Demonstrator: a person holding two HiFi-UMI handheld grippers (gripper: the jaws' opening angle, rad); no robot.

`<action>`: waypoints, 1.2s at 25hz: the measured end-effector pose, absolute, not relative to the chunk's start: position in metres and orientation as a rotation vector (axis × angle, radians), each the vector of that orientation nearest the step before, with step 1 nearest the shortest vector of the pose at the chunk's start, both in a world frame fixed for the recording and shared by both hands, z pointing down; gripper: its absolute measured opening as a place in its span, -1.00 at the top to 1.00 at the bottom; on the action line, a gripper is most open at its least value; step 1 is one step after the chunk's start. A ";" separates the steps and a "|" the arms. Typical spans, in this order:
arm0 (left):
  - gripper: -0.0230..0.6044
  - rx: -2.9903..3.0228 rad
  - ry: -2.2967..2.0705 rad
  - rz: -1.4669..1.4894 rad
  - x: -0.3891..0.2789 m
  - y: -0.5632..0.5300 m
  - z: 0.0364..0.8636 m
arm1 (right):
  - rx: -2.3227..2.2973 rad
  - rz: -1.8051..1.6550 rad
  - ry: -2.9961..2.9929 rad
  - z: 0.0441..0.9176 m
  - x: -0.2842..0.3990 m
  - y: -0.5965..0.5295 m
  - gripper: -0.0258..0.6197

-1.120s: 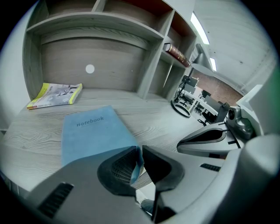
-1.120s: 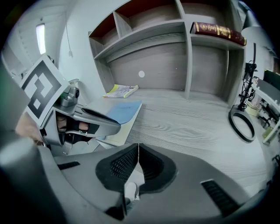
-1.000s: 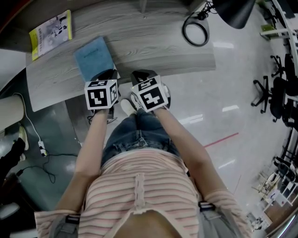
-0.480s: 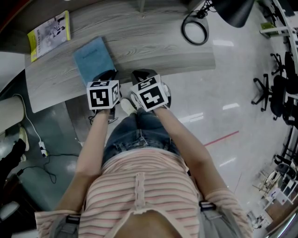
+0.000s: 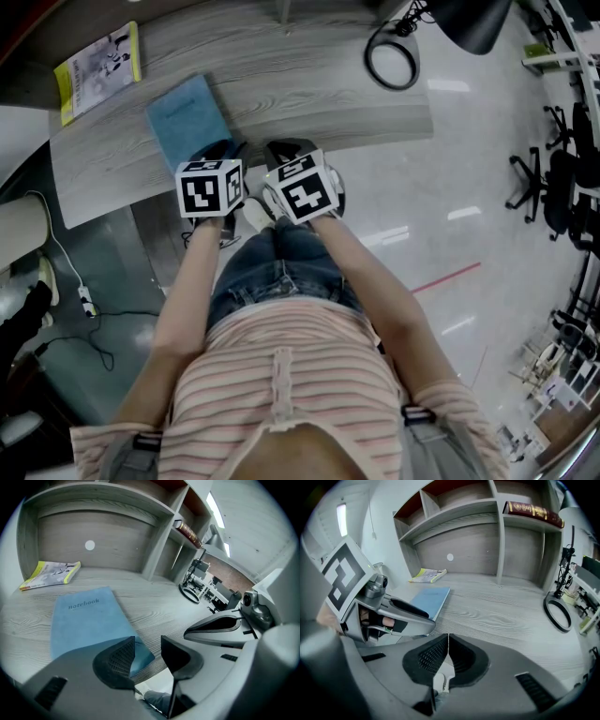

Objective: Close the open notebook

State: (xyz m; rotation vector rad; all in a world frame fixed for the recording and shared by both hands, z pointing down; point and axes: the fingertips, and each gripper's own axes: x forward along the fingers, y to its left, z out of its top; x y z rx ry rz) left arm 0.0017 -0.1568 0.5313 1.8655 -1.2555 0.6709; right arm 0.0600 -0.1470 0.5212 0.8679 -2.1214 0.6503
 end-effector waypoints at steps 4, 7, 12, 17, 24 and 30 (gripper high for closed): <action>0.41 1.866 -1.242 0.638 0.004 -0.158 0.527 | 0.867 0.646 -2.121 0.520 0.060 -0.147 0.86; 0.42 1.887 -1.235 0.627 0.005 -0.160 0.522 | 0.864 0.638 -2.127 0.518 0.058 -0.148 0.86; 0.55 1.913 -1.228 0.582 0.007 -0.165 0.511 | 0.864 0.637 -2.141 0.513 0.055 -0.153 0.86; 0.79 1.923 -1.267 0.521 -0.001 -0.173 0.498 | 0.885 0.632 -2.159 0.502 0.054 -0.164 0.86; 0.89 1.936 -1.356 0.398 -0.019 -0.179 0.471 | 0.904 0.592 -2.253 0.476 0.044 -0.179 0.86; 0.89 1.918 -1.455 0.308 -0.043 -0.179 0.447 | 0.890 0.546 -2.334 0.453 0.027 -0.187 0.87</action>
